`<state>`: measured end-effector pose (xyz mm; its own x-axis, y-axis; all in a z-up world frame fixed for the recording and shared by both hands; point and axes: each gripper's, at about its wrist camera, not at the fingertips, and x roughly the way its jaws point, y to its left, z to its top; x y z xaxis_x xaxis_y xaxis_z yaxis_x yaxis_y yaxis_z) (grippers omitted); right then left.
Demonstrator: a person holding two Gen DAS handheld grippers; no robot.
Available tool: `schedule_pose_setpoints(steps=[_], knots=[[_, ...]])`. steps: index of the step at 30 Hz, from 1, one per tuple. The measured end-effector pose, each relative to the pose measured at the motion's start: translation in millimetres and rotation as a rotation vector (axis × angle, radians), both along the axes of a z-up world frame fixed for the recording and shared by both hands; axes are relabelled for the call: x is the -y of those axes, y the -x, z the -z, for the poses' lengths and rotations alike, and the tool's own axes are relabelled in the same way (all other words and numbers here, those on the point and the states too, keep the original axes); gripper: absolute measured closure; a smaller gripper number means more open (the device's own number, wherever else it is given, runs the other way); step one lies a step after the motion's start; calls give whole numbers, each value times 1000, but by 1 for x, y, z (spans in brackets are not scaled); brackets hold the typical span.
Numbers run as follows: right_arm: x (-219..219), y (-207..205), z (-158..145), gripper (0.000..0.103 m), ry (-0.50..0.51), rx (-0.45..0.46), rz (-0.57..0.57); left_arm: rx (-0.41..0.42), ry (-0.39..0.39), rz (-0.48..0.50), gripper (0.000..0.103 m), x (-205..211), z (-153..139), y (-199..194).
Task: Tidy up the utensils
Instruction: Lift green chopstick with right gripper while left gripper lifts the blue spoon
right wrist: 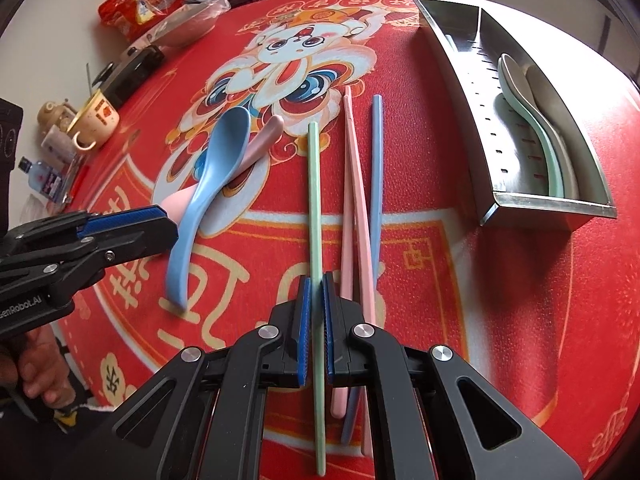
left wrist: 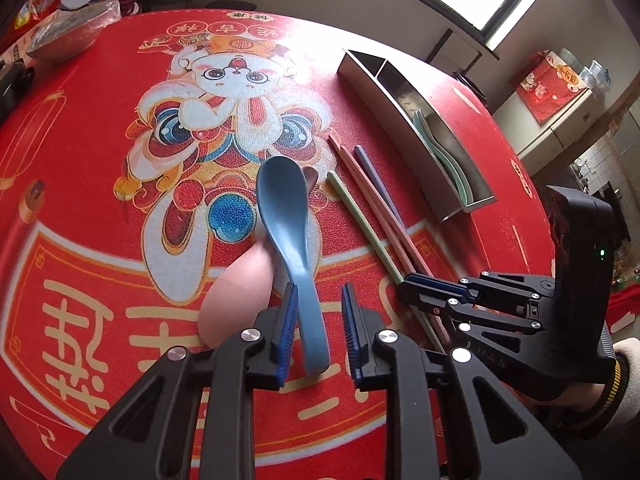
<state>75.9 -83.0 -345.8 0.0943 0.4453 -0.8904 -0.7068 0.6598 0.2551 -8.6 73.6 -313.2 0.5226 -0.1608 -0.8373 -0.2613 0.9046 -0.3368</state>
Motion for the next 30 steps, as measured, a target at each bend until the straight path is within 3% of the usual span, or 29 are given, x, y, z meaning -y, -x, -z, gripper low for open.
schedule_pose_setpoints(steps=[19,30], knots=[[4,3,0,97,-1,-2,-4,-72,137,-72,81,-17,30,1],[5,4,0,97,-5,-4,-2,-55,169,-81,82,-20,32,-7]])
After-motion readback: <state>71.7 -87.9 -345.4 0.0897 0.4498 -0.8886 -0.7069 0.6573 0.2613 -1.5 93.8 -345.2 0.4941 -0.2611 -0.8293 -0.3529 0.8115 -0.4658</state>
